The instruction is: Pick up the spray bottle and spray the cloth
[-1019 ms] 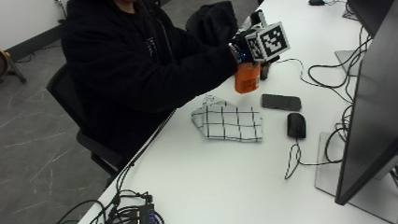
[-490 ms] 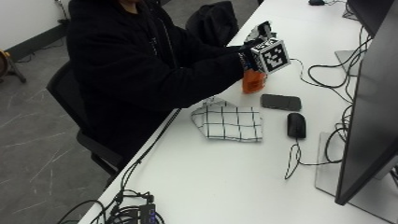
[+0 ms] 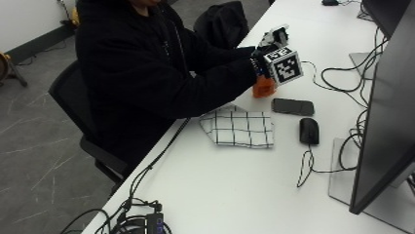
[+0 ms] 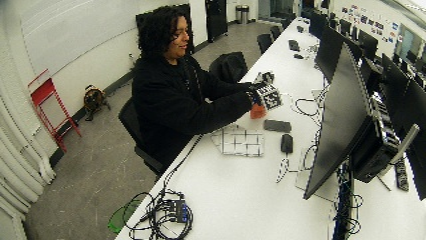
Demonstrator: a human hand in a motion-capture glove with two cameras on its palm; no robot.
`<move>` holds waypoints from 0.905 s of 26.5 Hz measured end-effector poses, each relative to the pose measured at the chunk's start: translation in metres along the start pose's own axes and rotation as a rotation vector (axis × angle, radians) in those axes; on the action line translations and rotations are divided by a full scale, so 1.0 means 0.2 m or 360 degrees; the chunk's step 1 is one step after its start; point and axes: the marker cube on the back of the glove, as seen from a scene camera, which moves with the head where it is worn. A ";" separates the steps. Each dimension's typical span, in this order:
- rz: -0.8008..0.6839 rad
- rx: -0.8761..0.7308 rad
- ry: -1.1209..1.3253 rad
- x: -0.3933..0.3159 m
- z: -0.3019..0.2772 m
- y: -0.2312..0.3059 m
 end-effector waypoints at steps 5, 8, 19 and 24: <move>0.0001 -0.0030 -0.0041 0.01 0.00 0.00; -0.0001 -0.0043 -0.0039 0.01 0.00 0.00; 0.0137 -0.0142 0.0018 0.01 -0.03 0.07; 0.0193 -0.0218 0.0133 0.02 -0.09 0.14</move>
